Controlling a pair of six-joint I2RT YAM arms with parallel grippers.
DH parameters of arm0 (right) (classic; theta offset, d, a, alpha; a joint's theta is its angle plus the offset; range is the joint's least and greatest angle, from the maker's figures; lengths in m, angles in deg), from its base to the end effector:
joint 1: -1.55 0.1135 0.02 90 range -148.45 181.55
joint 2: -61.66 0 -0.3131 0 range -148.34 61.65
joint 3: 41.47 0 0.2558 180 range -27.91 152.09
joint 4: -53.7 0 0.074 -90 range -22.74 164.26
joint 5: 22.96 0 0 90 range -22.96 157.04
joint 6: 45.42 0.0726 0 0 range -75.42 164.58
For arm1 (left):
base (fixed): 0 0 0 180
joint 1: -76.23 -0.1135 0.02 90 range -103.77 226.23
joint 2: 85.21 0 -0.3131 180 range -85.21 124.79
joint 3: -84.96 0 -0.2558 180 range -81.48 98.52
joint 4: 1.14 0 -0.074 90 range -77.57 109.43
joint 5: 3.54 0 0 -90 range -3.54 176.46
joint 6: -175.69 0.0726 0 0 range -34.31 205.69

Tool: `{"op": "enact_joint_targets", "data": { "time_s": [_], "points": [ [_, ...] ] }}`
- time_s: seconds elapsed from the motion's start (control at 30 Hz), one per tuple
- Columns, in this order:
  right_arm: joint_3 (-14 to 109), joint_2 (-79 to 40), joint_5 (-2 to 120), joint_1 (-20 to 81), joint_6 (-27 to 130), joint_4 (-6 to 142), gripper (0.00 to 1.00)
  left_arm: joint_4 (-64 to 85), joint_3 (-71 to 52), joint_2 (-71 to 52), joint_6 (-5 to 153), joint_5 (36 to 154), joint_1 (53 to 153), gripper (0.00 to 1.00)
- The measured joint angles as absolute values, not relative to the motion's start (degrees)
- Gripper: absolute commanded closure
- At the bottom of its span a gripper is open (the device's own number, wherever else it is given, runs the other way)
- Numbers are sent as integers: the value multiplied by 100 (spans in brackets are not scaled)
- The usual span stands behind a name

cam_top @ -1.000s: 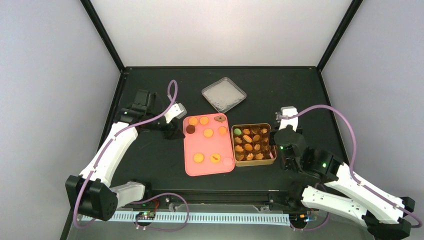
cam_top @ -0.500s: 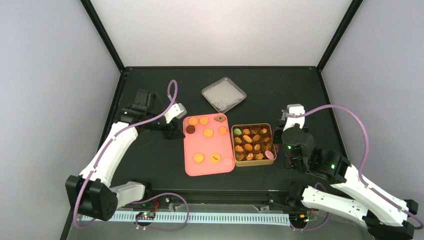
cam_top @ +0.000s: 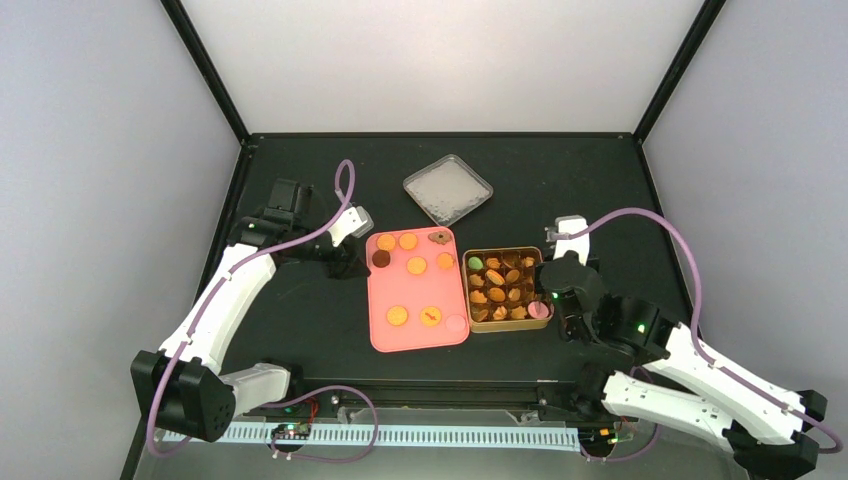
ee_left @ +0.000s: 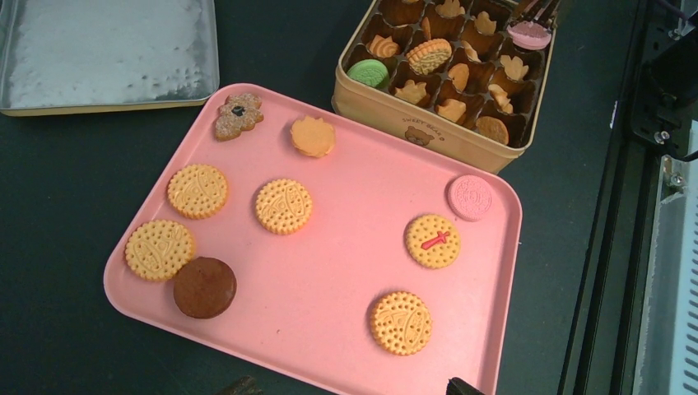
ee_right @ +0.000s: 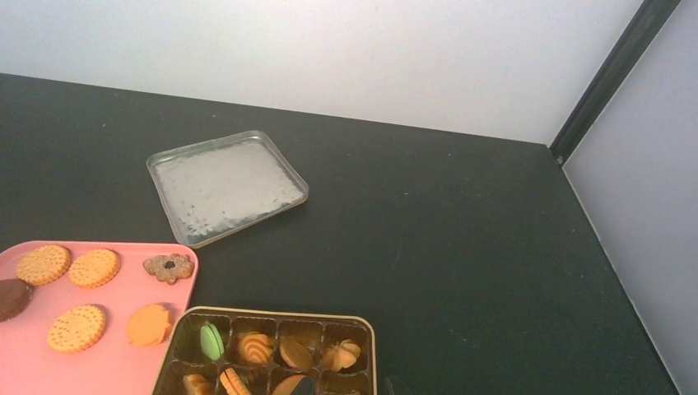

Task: Pack the cookies
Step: Place the fake cookies in the empty pocket of the box, then place the clamp on the plate.

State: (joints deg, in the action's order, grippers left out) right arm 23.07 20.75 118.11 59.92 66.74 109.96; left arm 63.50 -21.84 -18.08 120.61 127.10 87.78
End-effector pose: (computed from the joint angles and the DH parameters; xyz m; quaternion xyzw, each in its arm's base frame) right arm 0.1102 0.0713 0.3566 -0.0493 0.8167 -0.0086 0.5749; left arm 0.2061 -0.0904 0.3189 0.4426 0.7924 -0.2759 0.3164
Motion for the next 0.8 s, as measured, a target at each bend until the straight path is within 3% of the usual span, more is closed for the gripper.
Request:
{"op": "enact_joint_targets", "data": {
  "time_s": [0.8],
  "points": [
    [2602,1666,11243,5990,6241,10557,99,6347,-2199,-1808,12063,12719,8747,40]
  ]
}}
